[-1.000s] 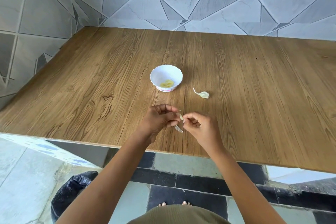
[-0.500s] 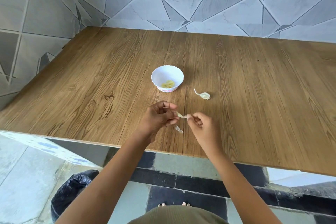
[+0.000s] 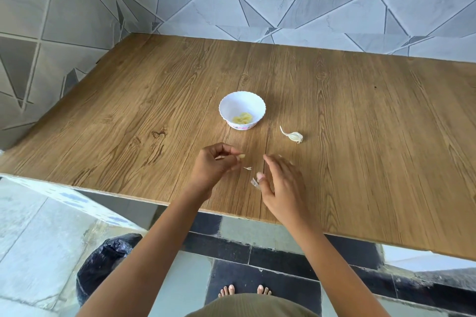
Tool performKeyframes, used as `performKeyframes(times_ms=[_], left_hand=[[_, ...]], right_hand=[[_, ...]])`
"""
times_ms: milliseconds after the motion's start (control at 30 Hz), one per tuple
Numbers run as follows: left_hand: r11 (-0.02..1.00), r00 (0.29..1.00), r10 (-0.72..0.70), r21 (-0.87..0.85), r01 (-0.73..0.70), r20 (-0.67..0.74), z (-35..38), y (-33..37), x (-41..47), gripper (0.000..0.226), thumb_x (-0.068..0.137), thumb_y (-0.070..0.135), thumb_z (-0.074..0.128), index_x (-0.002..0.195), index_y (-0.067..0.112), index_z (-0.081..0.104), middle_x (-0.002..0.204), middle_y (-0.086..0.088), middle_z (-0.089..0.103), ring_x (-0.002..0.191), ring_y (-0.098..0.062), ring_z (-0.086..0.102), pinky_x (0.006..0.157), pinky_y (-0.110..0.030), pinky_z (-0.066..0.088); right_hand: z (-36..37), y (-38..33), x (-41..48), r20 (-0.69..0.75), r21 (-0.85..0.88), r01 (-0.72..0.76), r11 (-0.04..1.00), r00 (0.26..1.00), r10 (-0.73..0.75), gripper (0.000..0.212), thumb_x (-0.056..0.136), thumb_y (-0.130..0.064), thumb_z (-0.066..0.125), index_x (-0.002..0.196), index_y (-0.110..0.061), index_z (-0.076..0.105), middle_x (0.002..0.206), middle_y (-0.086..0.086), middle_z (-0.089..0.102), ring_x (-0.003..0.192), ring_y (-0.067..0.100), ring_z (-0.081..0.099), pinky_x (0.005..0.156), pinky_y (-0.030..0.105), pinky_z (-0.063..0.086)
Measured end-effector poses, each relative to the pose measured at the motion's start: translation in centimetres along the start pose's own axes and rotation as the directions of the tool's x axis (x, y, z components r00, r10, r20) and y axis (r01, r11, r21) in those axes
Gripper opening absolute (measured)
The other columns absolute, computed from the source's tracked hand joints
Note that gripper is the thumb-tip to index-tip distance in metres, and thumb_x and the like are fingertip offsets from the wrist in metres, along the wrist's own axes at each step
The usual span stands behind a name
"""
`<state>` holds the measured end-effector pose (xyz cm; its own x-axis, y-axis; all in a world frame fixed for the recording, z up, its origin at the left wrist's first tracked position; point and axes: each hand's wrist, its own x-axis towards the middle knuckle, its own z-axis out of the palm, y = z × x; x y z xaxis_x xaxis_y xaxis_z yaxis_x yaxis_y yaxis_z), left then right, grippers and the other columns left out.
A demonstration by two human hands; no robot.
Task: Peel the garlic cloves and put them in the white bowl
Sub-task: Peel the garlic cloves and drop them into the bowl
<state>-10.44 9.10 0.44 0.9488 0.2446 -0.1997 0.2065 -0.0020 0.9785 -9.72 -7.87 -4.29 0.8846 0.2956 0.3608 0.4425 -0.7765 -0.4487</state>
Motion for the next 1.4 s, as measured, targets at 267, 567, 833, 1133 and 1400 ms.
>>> performKeyframes(times_ms=[267,567,833,1133,1400], left_hand=[[0.791,0.908,0.342,0.596,-0.138,-0.243,-2.7,-0.9,2.7,0.006,0.076,0.009,0.075,0.077,0.006,0.07,0.07,0.005,0.066,0.061,-0.002,0.056,0.058,-0.001,0.037],[0.834,0.91,0.307,0.54,-0.116,-0.279,-3.8,-0.5,2.4,0.012,0.077,0.0,0.068,0.08,0.01,0.073,0.07,0.004,0.067,0.058,0.003,0.056,0.062,-0.009,0.042],[0.912,0.993,0.111,0.402,-0.085,-0.04,-2.9,-0.9,-1.4,0.013,0.078,0.006,0.072,0.082,0.018,0.072,0.081,0.003,0.072,0.077,-0.012,0.067,0.076,-0.026,0.055],[0.928,0.996,0.062,0.365,-0.081,0.064,-0.8,-1.2,-1.1,0.016,0.078,0.008,0.073,0.091,0.018,0.071,0.085,0.008,0.07,0.077,-0.002,0.064,0.075,-0.014,0.051],[0.991,0.996,-0.039,0.13,0.029,0.077,-1.5,-1.5,-0.7,0.021,0.081,0.005,0.071,0.1,0.011,0.07,0.087,0.005,0.068,0.079,-0.002,0.062,0.07,-0.009,0.049]], right_hand=[[1.1,-0.5,-0.4,0.156,-0.138,-0.019,0.99,0.987,0.041,0.062,0.093,-0.044,0.031,0.131,0.001,0.051,0.135,0.016,0.052,0.127,0.03,0.049,0.106,0.046,0.029],[1.2,-0.3,-0.4,0.191,-0.105,-0.025,0.994,0.981,0.045,0.073,0.098,-0.051,0.011,0.135,0.002,0.045,0.139,0.016,0.048,0.132,0.027,0.043,0.11,0.045,0.022],[0.4,0.0,-0.6,0.195,0.193,-0.045,0.98,0.981,0.007,0.076,0.089,-0.06,0.03,0.141,-0.006,0.04,0.147,0.008,0.04,0.137,0.014,0.026,0.114,0.041,0.026],[-2.3,0.0,0.4,0.432,0.067,0.026,0.997,0.9,-0.052,0.062,0.095,-0.038,0.05,0.149,-0.024,0.022,0.155,-0.012,0.016,0.142,0.007,0.017,0.114,0.033,0.02],[-1.8,-1.2,4.5,0.477,0.217,-0.085,0.972,0.879,-0.03,0.041,0.078,-0.01,0.074,0.118,-0.012,0.065,0.104,-0.008,0.053,0.073,-0.001,0.05,0.07,0.009,0.037]])
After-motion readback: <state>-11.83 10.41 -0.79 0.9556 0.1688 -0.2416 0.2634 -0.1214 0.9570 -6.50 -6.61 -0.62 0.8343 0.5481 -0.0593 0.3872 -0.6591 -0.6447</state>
